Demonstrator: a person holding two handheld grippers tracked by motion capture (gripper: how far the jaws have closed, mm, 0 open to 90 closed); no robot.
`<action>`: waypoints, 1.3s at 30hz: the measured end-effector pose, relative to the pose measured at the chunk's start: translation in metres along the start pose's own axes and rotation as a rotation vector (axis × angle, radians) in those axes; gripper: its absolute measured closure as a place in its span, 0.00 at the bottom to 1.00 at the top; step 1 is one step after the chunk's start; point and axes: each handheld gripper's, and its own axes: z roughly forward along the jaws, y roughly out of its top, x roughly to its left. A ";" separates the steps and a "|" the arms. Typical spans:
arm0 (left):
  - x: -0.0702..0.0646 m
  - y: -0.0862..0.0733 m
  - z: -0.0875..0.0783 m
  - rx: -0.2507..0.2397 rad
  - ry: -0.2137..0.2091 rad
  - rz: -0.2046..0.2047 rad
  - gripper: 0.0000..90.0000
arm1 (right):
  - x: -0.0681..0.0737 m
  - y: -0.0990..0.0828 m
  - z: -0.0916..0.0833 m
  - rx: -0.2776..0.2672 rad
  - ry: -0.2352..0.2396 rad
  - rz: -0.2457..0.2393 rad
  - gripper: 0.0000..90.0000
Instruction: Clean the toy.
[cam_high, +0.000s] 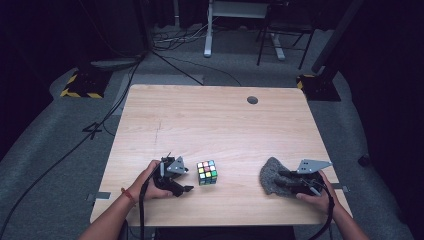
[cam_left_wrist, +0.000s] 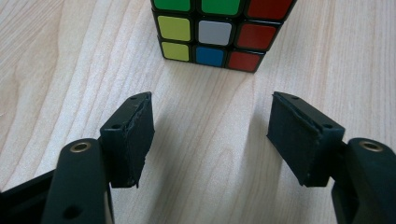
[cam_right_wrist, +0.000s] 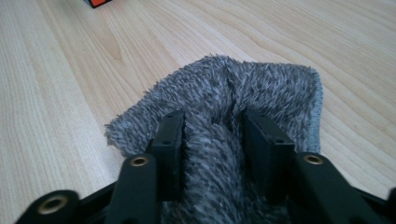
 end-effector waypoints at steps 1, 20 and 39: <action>0.000 0.000 0.000 -0.002 -0.002 0.001 0.33 | 0.000 0.001 -0.001 -0.005 0.003 0.004 0.61; 0.001 -0.008 -0.030 -0.047 0.144 -0.013 0.18 | 0.000 0.011 -0.018 -0.006 -0.055 -0.009 0.29; 0.008 -0.045 -0.060 -0.056 0.270 -0.085 0.19 | -0.015 -0.033 -0.060 -0.019 -0.168 0.088 0.25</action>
